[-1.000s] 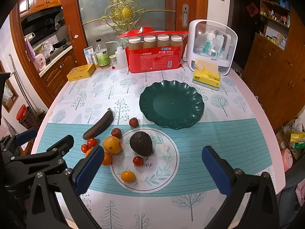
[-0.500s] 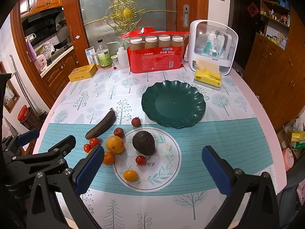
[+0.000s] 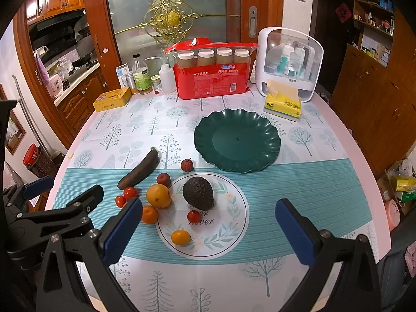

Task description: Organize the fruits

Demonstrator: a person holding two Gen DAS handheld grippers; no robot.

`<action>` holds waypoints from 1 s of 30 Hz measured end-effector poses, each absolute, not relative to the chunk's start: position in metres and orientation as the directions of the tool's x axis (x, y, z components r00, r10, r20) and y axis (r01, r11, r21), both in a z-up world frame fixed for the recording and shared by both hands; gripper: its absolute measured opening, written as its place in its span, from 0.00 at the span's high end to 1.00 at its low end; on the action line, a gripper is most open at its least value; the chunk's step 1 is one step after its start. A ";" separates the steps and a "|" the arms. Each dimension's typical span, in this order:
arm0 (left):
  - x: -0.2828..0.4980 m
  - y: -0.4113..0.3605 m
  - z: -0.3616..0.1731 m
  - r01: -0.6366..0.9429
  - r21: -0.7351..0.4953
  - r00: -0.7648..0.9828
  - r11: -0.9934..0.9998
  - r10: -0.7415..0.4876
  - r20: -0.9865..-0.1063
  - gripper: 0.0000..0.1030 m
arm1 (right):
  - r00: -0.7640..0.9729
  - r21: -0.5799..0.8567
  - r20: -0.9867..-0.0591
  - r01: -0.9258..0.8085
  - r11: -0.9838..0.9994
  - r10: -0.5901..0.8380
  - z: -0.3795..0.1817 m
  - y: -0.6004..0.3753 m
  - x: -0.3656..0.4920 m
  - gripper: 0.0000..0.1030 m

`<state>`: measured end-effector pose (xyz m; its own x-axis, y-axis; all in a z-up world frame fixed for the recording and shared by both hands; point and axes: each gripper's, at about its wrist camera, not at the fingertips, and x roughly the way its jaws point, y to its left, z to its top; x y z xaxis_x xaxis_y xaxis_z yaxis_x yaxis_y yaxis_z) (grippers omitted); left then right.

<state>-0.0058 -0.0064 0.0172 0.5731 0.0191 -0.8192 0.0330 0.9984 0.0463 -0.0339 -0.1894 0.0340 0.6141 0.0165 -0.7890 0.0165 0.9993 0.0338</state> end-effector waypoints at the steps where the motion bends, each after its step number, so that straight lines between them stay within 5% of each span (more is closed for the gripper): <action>1: -0.006 -0.006 0.017 0.033 0.046 0.573 0.998 0.019 -0.820 0.05 | 0.614 0.035 -0.789 0.017 0.999 0.017 0.034 -0.189 -0.034 0.00; 30: 0.022 0.048 -0.051 0.133 0.028 0.427 0.991 -0.032 -0.904 0.05 | 0.497 0.117 -0.866 0.090 0.989 0.057 -0.027 -0.147 -0.023 0.02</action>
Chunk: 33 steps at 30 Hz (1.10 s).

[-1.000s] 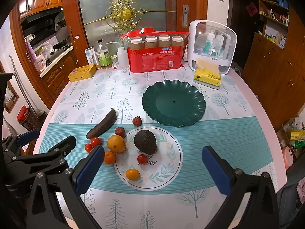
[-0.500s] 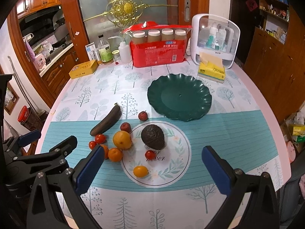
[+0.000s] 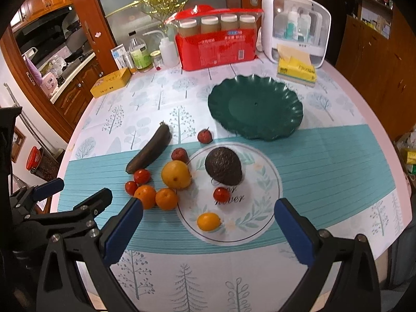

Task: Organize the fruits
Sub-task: 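Grasp the small yellow citrus with the right tool while the left tool grasps an orange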

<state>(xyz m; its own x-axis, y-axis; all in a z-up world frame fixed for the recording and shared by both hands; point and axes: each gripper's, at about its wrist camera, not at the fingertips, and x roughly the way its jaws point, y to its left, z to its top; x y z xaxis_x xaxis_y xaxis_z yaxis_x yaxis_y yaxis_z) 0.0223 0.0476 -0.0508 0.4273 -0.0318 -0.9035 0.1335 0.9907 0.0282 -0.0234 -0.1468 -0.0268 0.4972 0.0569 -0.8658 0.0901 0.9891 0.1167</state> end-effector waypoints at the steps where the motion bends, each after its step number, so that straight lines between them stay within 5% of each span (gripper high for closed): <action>1: 0.024 0.050 -0.055 0.131 0.026 0.420 0.991 -0.032 -0.907 0.05 | 0.491 0.116 -0.870 0.098 0.988 0.054 -0.031 -0.147 -0.023 0.02; 15: 0.043 0.078 -0.139 0.077 -0.058 0.283 0.995 -0.077 -0.956 0.05 | 0.359 0.130 -0.931 0.145 0.981 0.070 -0.109 -0.148 -0.021 0.21; 26: 0.052 0.068 -0.165 0.062 -0.184 0.259 0.981 -0.194 -0.946 0.30 | 0.313 0.154 -0.943 0.113 0.982 0.112 -0.152 -0.142 -0.012 0.46; 33: 0.064 0.057 -0.175 0.063 -0.229 0.251 0.971 -0.237 -0.938 0.34 | 0.308 0.154 -0.944 0.103 0.983 0.116 -0.163 -0.141 -0.005 0.54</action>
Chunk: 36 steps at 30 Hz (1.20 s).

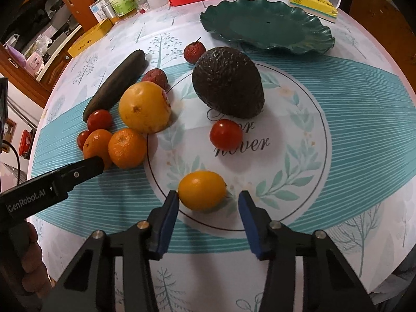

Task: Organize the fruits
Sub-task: 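Grasp the small yellow citrus with the right tool while the left tool grasps an orange, then carry both held fruits to the green plate and open both tools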

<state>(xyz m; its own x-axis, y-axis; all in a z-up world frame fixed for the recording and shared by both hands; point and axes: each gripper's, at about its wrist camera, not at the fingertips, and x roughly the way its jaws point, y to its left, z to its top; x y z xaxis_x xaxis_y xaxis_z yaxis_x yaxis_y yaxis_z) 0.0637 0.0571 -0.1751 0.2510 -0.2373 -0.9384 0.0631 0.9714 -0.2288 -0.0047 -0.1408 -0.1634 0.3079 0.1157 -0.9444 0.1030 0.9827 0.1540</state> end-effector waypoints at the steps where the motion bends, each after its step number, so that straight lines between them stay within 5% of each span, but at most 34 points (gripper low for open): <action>1: 0.065 0.056 -0.176 0.062 -0.232 0.250 0.971 -0.240 -0.938 0.34 | 0.307 0.155 -0.944 0.103 0.983 0.117 -0.165 -0.141 -0.004 0.54; 16: 0.085 0.047 -0.179 0.035 -0.245 0.285 0.969 -0.245 -0.927 0.35 | 0.340 0.103 -0.937 0.042 0.994 0.082 -0.166 -0.132 0.006 0.63; 24: 0.081 0.046 -0.179 0.060 -0.310 0.281 0.949 -0.314 -0.907 0.57 | 0.342 0.099 -0.936 0.035 0.994 0.081 -0.165 -0.133 0.002 0.64; 36: 0.080 0.041 -0.180 0.068 -0.293 0.292 0.954 -0.300 -0.908 0.57 | 0.375 0.084 -0.925 0.019 0.996 0.071 -0.166 -0.130 -0.008 0.64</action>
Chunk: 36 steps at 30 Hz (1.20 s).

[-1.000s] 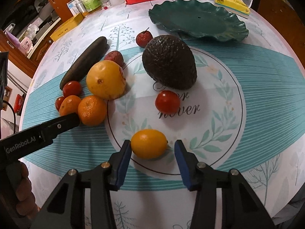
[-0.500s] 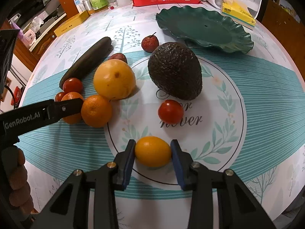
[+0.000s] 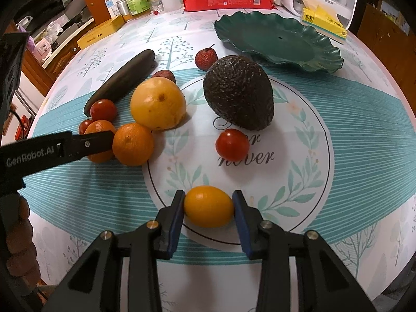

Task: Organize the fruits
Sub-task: 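Carry both held fruits to the green plate and open both tools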

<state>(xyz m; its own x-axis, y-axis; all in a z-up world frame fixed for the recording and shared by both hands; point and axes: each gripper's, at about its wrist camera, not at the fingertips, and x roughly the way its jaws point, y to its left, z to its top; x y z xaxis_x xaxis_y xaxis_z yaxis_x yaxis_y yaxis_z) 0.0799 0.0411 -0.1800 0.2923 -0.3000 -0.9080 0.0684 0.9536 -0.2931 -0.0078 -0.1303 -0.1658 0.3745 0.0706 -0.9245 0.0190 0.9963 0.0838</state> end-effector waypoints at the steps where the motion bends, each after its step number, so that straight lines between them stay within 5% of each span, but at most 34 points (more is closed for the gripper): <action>1: 0.080 0.040 -0.180 0.070 -0.287 0.294 0.955 -0.295 -0.909 0.57 | 0.376 0.084 -0.924 0.018 0.996 0.071 -0.166 -0.130 -0.008 0.64; 11: 0.067 0.038 -0.153 0.129 -0.208 0.299 0.970 -0.238 -0.924 0.60 | 0.378 0.087 -0.923 0.008 0.996 0.078 -0.145 -0.134 -0.014 0.65; 27: 0.082 -0.021 0.015 0.370 -0.177 0.474 0.912 -0.349 -0.809 0.60 | 0.525 0.089 -0.848 -0.006 0.996 0.078 -0.003 -0.182 0.024 0.65; 36: 0.162 -0.112 0.008 0.331 -0.149 0.474 0.932 -0.301 -0.828 0.60 | 0.570 0.090 -0.815 -0.058 0.994 0.107 0.016 -0.266 0.106 0.65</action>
